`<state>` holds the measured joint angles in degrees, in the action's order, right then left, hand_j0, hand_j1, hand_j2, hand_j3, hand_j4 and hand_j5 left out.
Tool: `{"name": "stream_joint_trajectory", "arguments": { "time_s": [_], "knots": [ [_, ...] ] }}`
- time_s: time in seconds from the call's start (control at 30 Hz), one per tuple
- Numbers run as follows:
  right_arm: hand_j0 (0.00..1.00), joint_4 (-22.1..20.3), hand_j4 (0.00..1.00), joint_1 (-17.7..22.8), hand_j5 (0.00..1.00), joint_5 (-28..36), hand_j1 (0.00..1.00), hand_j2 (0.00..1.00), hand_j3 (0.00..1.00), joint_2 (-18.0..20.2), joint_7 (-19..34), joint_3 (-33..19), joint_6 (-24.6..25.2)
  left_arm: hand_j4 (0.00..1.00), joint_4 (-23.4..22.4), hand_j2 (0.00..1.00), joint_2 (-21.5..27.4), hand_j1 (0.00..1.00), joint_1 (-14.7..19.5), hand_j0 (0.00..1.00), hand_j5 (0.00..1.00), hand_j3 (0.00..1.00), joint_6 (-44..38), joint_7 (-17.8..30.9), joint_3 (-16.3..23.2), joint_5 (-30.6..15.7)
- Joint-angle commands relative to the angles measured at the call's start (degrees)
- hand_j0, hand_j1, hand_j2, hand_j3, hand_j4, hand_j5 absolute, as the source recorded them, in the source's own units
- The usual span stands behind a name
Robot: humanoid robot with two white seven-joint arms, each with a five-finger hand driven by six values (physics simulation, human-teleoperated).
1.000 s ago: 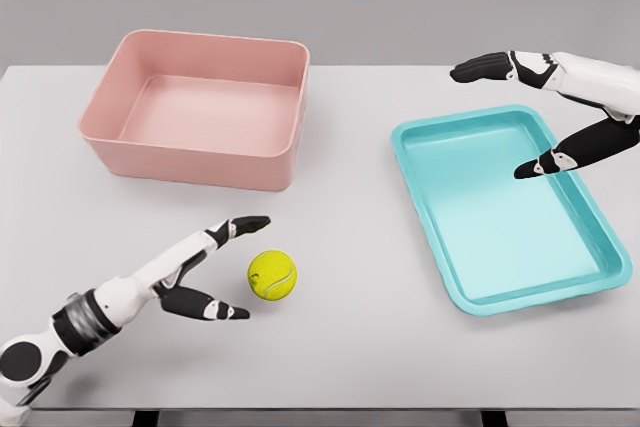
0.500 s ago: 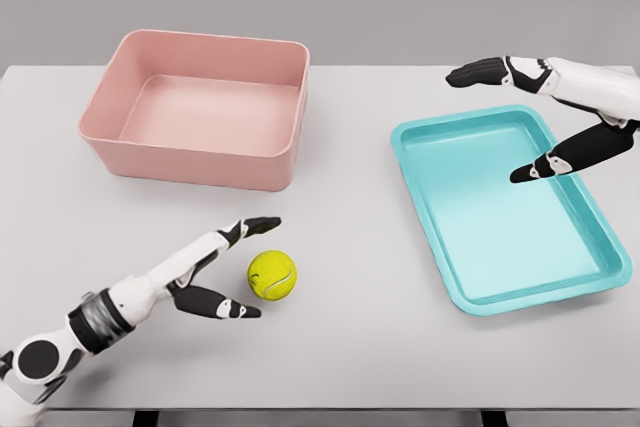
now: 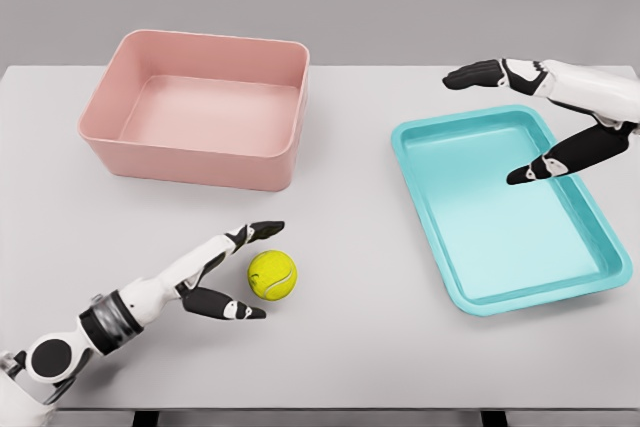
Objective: Put the tennis from the blue tray into the pink basket with both arms
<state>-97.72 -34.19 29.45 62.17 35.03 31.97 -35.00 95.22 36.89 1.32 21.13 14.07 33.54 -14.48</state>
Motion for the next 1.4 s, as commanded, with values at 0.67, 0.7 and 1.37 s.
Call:
{"name": "stream_joint_trajectory", "arguments": {
  "time_s": [0.67, 0.7, 1.37],
  "knots": [
    [1.00, -0.01, 1.00, 0.44, 1.00, 0.43, 1.00, 1.00, 1.00, -0.21, -0.03, -0.07, 0.20, 0.96, 0.14, 0.96, -2.62, 0.96, -0.09, 0.96, 0.96, 0.96, 0.58, -0.01, -0.50, 3.14],
    [1.00, 0.08, 1.00, 0.44, 1.00, 0.43, 1.00, 1.00, 1.00, -0.21, -0.03, -0.07, 0.20, 0.96, 0.06, 0.96, -3.32, 0.96, -0.09, 0.96, 0.96, 0.96, 0.49, -0.01, -0.50, 3.14],
    [1.00, -0.01, 1.00, 0.53, 1.00, 0.34, 1.00, 1.00, 1.00, -0.21, -0.03, -0.07, 0.20, 0.86, -0.56, 0.86, -4.20, 0.86, -0.09, 0.86, 0.86, 0.86, 0.05, -0.01, -0.32, 2.97]
  ]
}}
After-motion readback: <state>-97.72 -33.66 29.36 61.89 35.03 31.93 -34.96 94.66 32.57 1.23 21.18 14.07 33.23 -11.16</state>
